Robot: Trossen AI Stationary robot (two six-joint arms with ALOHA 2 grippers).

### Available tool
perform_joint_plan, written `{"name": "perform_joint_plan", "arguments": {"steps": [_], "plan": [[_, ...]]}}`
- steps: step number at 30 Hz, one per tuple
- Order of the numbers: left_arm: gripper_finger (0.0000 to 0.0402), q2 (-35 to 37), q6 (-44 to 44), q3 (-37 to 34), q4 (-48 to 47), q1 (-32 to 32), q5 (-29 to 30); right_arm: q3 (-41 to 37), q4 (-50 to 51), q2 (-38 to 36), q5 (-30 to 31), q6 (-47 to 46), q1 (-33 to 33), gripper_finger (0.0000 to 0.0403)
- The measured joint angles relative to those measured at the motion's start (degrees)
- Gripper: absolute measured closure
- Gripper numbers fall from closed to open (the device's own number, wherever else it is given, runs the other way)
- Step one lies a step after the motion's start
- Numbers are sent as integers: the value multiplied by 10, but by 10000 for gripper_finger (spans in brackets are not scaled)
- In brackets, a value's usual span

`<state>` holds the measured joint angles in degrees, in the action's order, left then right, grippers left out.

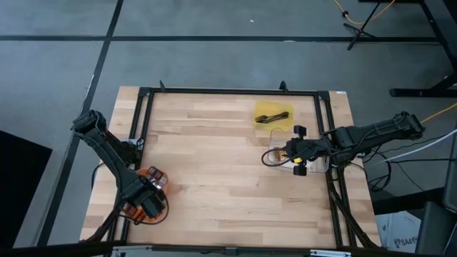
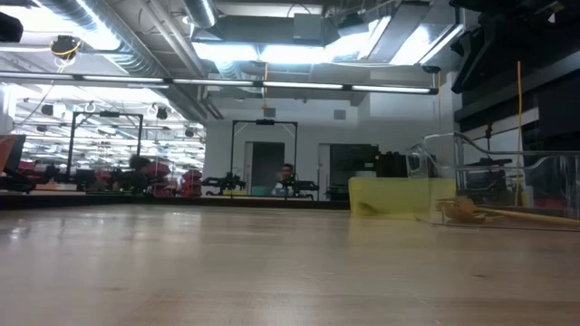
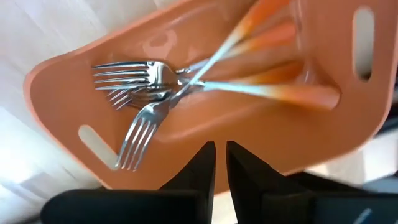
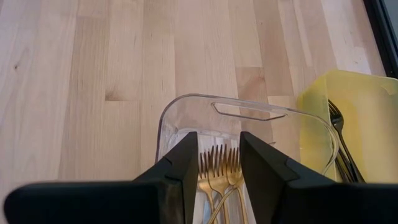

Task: Sort silverware by color (type)
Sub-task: Return to Home Position

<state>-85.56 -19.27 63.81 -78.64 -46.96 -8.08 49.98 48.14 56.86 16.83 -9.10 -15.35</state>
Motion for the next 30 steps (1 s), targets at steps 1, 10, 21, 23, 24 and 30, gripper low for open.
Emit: {"name": "perform_joint_plan", "arguments": {"steps": [1, 10, 21, 23, 24, 30], "plan": [[368, 0, -16, 0, 6, 0, 0, 0, 0, 0, 0, 0, 0, 294], [386, 0, -77, 0, 46, 26, 7, 0, 0, 0, 0, 0, 0, 294], [396, 0, -72, 0, 205, 140, 114, 0, 0, 0, 0, 0, 0, 294], [398, 0, -72, 0, 227, 162, 133, 0, 0, 0, 0, 0, 0, 294], [399, 0, -72, 0, 235, 171, 142, 0, 0, 0, 0, 0, 0, 294], [397, 0, -71, 0, 289, 223, 222, 0, 0, 0, 0, 0, 0, 294]]}}
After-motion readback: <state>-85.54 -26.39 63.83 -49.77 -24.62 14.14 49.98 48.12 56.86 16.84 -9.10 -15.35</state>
